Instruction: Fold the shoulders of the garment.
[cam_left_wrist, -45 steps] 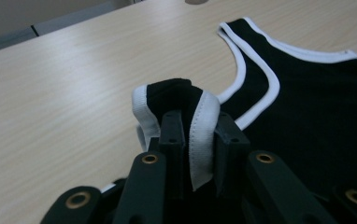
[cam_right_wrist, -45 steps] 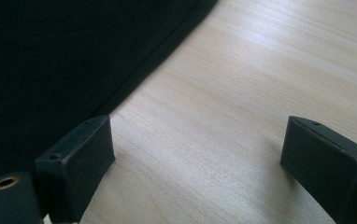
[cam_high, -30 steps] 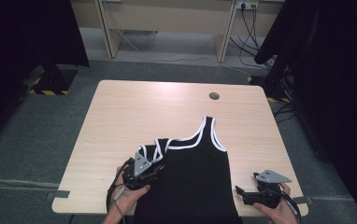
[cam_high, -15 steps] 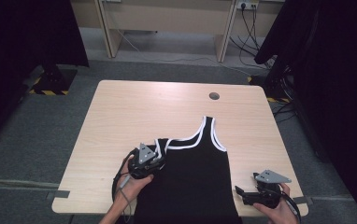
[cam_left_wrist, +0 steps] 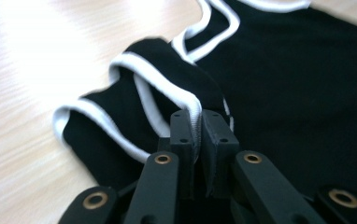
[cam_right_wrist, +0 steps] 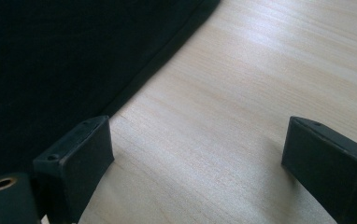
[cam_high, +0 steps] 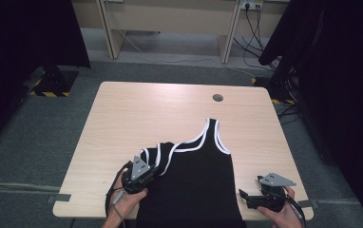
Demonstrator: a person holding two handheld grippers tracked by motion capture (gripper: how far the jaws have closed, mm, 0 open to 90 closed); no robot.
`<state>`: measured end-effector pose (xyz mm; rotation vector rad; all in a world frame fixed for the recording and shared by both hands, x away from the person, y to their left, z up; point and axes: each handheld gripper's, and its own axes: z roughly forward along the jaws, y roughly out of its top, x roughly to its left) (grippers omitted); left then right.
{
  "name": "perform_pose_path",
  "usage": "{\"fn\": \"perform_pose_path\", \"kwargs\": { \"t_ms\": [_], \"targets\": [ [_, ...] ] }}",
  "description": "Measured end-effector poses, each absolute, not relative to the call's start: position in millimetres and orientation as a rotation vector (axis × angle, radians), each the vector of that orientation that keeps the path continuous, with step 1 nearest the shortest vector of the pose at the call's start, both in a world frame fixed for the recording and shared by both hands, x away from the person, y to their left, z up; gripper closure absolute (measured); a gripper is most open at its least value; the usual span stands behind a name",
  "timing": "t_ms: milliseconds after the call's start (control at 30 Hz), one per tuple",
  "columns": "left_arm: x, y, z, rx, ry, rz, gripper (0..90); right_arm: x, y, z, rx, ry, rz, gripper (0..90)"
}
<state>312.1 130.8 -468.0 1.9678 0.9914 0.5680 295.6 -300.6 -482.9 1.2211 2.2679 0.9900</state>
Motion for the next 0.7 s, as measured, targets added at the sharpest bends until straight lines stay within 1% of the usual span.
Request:
{"fn": "perform_pose_path", "kwargs": {
  "t_ms": [67,167,200,300,333,367,400,500,533,567,700],
  "targets": [
    [312,135,-481,2.002,1.023,0.506,82.3,295,-301,-483,1.221,2.267,0.991,9.4],
    [312,135,-482,2.020,1.022,0.494,79.3,295,-300,-483,1.220,2.267,0.991,9.4],
    [311,134,-482,2.046,1.015,0.498,70.0,296,-300,-483,1.221,2.268,0.989,9.2],
    [310,131,-483,2.063,1.010,0.524,62.8,296,-300,-483,1.219,2.266,0.991,9.2],
    [311,131,-483,2.056,1.017,0.528,58.4,295,-300,-483,1.220,2.266,0.992,9.3],
    [311,131,-483,2.056,1.017,0.528,51.1,295,-300,-483,1.220,2.266,0.992,9.3],
    [310,131,-483,2.044,1.030,0.529,51.1,296,-300,-483,1.219,2.266,0.991,9.3],
    [307,130,-481,2.043,1.011,0.529,39.7,296,-300,-483,1.220,2.268,0.991,9.2],
    [306,129,-480,2.046,1.009,0.539,39.7,296,-300,-483,1.219,2.270,0.989,9.2],
    [305,129,-479,2.054,1.004,0.547,34.7,296,-300,-483,1.217,2.273,0.988,9.2],
    [302,128,-478,2.057,1.004,0.527,25.2,296,-300,-482,1.217,2.278,0.987,9.2]
  ]
}}
